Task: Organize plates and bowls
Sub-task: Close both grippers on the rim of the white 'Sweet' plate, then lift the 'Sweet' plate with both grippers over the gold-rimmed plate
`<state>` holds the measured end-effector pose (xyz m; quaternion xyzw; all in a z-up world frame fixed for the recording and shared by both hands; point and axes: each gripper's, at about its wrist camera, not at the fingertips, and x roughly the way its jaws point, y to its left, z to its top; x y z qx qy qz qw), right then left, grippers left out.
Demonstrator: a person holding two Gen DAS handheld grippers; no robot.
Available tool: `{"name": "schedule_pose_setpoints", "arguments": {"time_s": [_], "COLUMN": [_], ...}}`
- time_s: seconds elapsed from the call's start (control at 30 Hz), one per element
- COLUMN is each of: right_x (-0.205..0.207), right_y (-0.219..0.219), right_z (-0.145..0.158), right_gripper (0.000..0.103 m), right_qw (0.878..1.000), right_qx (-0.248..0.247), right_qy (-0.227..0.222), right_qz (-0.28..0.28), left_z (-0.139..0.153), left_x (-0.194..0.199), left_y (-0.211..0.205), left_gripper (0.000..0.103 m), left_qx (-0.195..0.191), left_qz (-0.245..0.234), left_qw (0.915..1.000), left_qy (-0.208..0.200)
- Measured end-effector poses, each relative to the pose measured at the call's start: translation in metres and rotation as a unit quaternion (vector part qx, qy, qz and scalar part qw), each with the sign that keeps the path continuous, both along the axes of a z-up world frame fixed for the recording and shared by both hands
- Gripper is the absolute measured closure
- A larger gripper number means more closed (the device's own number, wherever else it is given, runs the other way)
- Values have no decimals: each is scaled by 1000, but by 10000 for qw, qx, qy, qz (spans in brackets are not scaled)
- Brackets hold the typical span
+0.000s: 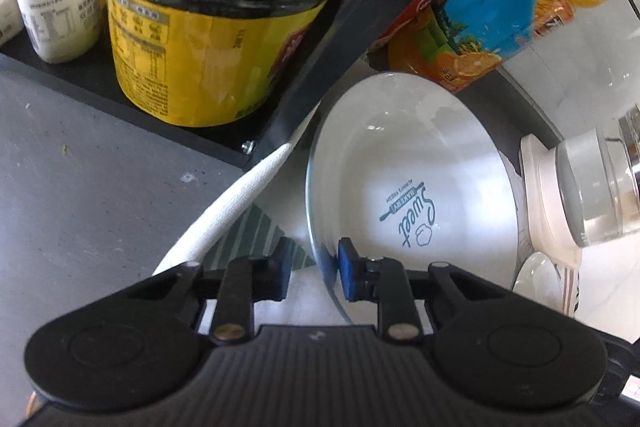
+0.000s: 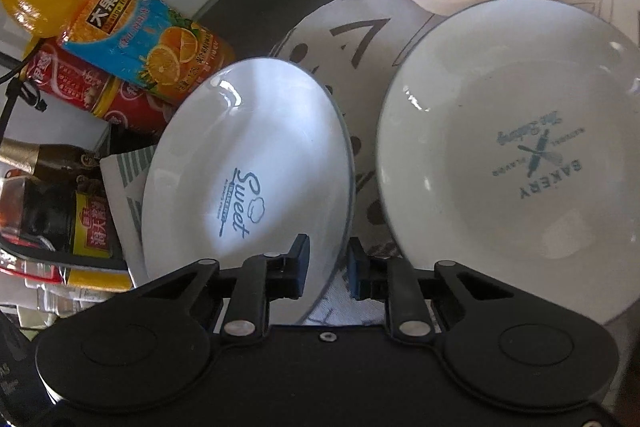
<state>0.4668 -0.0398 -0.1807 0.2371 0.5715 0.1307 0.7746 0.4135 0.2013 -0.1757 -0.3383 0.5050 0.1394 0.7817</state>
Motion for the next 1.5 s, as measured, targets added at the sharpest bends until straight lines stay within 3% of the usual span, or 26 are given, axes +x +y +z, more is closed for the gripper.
{"name": "schedule_pose_setpoints", "arguments": {"time_s": [0.23, 0.4, 0.53, 1.5], "right_x": [4, 1, -7, -89], "right_y": [7, 1, -1, -17], "right_z": [0, 0, 13, 55], "right_gripper": [88, 92, 94, 92], "right_qw": [9997, 9998, 9989, 9926], "right_qx": [-230, -55, 84, 246], "right_qy": [-107, -184, -462, -973], "right_qz": [-26, -62, 63, 678], "left_z": [-4, -4, 8, 59], "left_x": [1, -1, -5, -105], "left_y": [4, 6, 5, -19], "left_gripper": [87, 94, 96, 95], "left_qx": [-105, -270, -181, 165], "left_qz": [138, 282, 199, 489], "left_qw": [9997, 9991, 9990, 9968], "left_qy": [-147, -178, -362, -615]}}
